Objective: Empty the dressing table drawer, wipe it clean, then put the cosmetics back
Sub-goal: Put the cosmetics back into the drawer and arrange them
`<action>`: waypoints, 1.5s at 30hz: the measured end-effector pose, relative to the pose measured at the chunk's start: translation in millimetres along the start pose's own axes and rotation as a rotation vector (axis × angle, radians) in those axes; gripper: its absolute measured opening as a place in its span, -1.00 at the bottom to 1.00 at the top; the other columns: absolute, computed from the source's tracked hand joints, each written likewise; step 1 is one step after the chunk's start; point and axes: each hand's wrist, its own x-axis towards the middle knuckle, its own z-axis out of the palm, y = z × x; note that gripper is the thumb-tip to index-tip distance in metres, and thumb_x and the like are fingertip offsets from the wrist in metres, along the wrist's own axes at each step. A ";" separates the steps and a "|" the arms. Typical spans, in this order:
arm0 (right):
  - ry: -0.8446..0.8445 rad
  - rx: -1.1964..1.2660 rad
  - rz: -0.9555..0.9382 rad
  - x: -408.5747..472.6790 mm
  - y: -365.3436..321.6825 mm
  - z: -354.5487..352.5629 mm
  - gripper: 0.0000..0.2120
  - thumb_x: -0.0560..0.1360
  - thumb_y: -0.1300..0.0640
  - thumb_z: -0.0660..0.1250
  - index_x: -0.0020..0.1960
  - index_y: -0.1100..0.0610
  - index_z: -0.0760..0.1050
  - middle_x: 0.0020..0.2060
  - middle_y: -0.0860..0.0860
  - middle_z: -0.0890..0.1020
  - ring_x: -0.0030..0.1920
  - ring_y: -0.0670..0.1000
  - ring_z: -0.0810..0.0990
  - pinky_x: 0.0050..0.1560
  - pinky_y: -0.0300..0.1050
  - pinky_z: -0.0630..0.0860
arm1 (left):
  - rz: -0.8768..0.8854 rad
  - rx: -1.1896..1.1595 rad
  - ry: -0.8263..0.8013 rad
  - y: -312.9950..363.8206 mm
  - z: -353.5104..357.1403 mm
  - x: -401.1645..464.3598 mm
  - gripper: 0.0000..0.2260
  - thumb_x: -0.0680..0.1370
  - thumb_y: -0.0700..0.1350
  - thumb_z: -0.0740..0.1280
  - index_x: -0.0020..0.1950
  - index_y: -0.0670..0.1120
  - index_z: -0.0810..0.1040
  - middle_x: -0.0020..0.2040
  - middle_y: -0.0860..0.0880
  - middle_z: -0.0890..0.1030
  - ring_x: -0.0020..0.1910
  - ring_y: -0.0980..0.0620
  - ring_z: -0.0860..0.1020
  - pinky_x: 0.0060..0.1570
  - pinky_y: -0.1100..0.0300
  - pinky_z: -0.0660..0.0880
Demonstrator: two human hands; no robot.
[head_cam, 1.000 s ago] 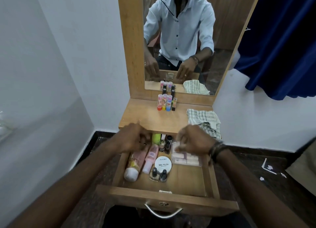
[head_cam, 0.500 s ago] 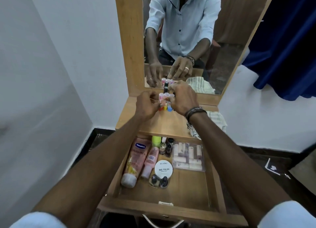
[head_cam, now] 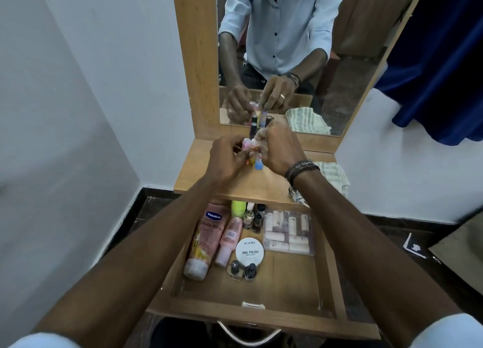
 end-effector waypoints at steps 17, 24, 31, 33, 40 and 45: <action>-0.208 0.208 0.035 -176.8 40.1 -0.7 -0.91 0.42 0.16 0.40 -0.26 0.09 0.62 -0.32 -0.09 0.63 -0.33 -0.15 0.54 -0.28 -0.22 0.50 | 0.023 0.244 -0.488 60.8 34.6 -129.4 -0.82 0.39 -0.30 0.45 -0.32 -0.05 0.57 -0.30 -0.05 0.64 -0.34 0.03 0.56 -0.37 0.19 0.40; -0.261 0.060 0.053 -172.4 49.6 29.0 -0.96 0.41 0.14 0.37 -0.19 0.09 0.59 -0.12 0.02 0.61 -0.09 0.04 0.60 -0.07 -0.01 0.53 | -0.079 0.505 -0.479 59.0 56.3 -133.7 -0.87 0.37 -0.29 0.36 -0.26 -0.07 0.60 -0.18 -0.19 0.65 -0.16 -0.22 0.60 -0.28 0.07 0.45; -0.346 0.093 -0.014 -170.4 47.1 24.3 -0.92 0.43 0.18 0.40 -0.20 0.01 0.57 -0.15 -0.01 0.59 -0.12 0.01 0.56 -0.06 -0.06 0.51 | -0.094 0.543 -0.485 64.0 55.0 -138.3 -0.93 0.39 -0.30 0.39 -0.24 -0.16 0.64 -0.24 -0.18 0.63 -0.25 -0.15 0.55 -0.32 0.15 0.32; -0.361 0.088 -0.025 -173.2 47.8 27.7 -0.92 0.43 0.18 0.39 -0.21 0.03 0.59 -0.14 -0.02 0.60 -0.11 -0.01 0.55 -0.02 -0.06 0.52 | -0.102 0.532 -0.485 65.0 54.3 -142.4 -0.92 0.41 -0.30 0.39 -0.24 -0.15 0.65 -0.24 -0.14 0.64 -0.30 -0.05 0.49 -0.32 0.17 0.30; -0.326 -0.027 -0.040 -173.9 50.5 42.8 -0.92 0.43 0.22 0.37 -0.12 0.06 0.58 -0.04 0.00 0.55 0.00 0.04 0.53 0.01 -0.01 0.53 | -0.112 0.505 -0.437 61.4 56.7 -148.7 -0.86 0.45 -0.29 0.33 -0.27 -0.11 0.59 -0.19 -0.17 0.66 -0.31 -0.01 0.45 -0.31 0.19 0.26; -0.343 -0.034 -0.053 -171.8 52.3 42.7 -0.87 0.39 0.21 0.41 -0.09 0.03 0.57 -0.01 -0.01 0.56 0.00 0.04 0.56 -0.04 0.01 0.56 | -0.104 0.517 -0.438 54.4 61.2 -152.2 -0.90 0.47 -0.27 0.32 -0.14 -0.18 0.64 -0.14 -0.18 0.68 -0.17 -0.10 0.62 -0.29 0.15 0.34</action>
